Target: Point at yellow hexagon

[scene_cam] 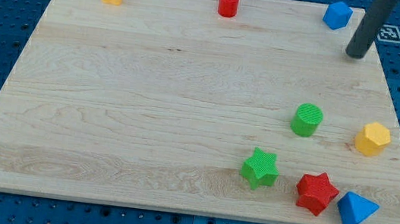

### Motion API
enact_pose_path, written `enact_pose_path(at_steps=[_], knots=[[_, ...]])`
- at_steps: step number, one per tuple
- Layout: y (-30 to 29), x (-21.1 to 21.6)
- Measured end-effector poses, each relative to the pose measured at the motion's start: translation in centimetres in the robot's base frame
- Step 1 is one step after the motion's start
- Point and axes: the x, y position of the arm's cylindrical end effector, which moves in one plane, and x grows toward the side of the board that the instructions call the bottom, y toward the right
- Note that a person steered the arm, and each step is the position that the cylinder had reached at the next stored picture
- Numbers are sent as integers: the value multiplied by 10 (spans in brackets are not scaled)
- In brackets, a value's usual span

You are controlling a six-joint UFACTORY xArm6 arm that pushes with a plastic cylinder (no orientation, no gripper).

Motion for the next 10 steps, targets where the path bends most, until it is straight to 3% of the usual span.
enact_pose_path(at_steps=[1, 4, 6, 8, 10], knots=[[-5, 23], [-4, 28], [32, 79], [45, 156], [39, 177]])
